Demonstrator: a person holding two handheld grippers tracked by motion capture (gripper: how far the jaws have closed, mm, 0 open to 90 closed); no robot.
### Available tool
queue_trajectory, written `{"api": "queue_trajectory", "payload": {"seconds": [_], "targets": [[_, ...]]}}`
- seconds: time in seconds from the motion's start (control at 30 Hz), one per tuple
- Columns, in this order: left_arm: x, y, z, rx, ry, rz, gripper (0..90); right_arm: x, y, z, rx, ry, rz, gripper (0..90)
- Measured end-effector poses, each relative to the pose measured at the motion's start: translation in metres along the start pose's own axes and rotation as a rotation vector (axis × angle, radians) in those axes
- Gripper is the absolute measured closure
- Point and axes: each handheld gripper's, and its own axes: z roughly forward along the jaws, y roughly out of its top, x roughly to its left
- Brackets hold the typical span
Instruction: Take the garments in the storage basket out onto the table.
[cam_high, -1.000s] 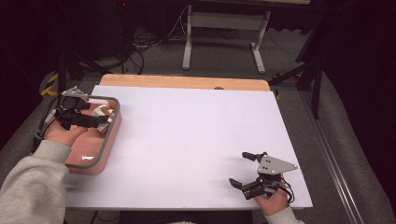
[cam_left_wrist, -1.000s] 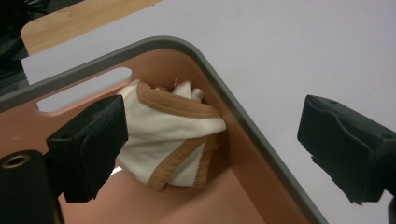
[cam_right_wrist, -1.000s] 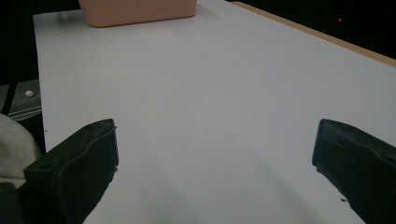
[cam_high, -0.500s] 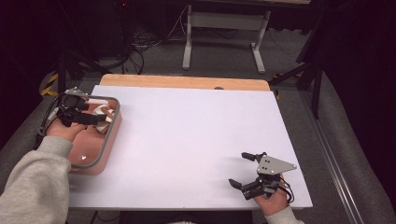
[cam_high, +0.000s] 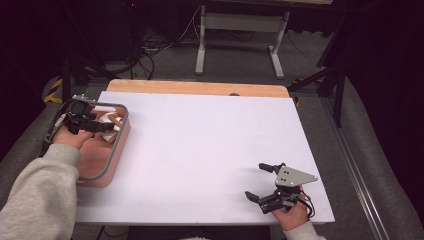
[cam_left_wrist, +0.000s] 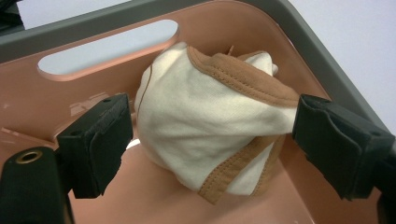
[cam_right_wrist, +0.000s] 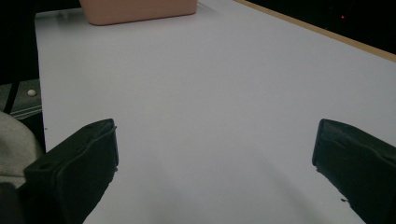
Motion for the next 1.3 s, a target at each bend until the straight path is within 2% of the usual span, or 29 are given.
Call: {"api": "queue_trajectory", "payload": {"seconds": [0.27, 0.43, 0.57, 0.63, 0.7, 0.83, 0.93, 1.07, 1.13, 1.17, 1.2, 1.23, 1.3], "targets": [[0.003, -0.001, 0.008, 0.017, -0.004, -0.005, 13.4, 0.000, 0.000, 0.000, 0.000, 0.000, -0.001, 0.9], [0.008, -0.003, 0.016, 0.038, -0.004, -0.030, 13.3, 0.000, 0.000, 0.001, 0.002, -0.001, -0.002, 0.9], [0.010, -0.004, 0.021, 0.033, -0.006, -0.010, 11.5, -0.001, 0.000, 0.001, 0.002, 0.000, -0.002, 0.9], [0.010, -0.004, 0.023, 0.040, -0.014, -0.015, 11.3, 0.000, 0.000, 0.001, 0.002, 0.000, -0.002, 0.9], [0.013, -0.007, 0.030, 0.060, -0.043, -0.022, 11.4, 0.000, 0.000, 0.001, 0.001, 0.000, -0.003, 0.9], [0.013, -0.008, 0.034, 0.068, -0.054, -0.038, 11.6, 0.000, 0.000, 0.000, -0.001, -0.001, -0.002, 0.9], [0.014, -0.009, 0.036, 0.073, -0.054, -0.028, 11.4, 0.000, 0.000, 0.000, 0.000, 0.001, -0.003, 0.9], [0.014, -0.009, 0.038, 0.077, -0.064, -0.030, 15.1, 0.000, 0.000, 0.000, 0.001, 0.002, -0.007, 0.9], [0.015, -0.010, 0.037, 0.082, -0.077, -0.043, 18.6, 0.000, 0.000, 0.000, 0.000, 0.002, -0.006, 0.9], [0.016, -0.010, 0.038, 0.083, -0.085, -0.070, 19.3, 0.000, 0.000, 0.000, -0.001, 0.002, -0.004, 0.9], [0.016, -0.010, 0.038, 0.083, -0.085, -0.070, 20.3, 0.000, 0.000, 0.000, 0.000, 0.004, -0.003, 0.9], [0.017, -0.011, 0.038, 0.089, -0.096, -0.089, 21.8, 0.000, 0.000, 0.000, 0.001, 0.005, -0.003, 0.9], [0.017, -0.011, 0.038, 0.091, -0.102, -0.092, 25.5, 0.000, 0.000, 0.000, 0.002, 0.006, -0.006, 0.9]]}}
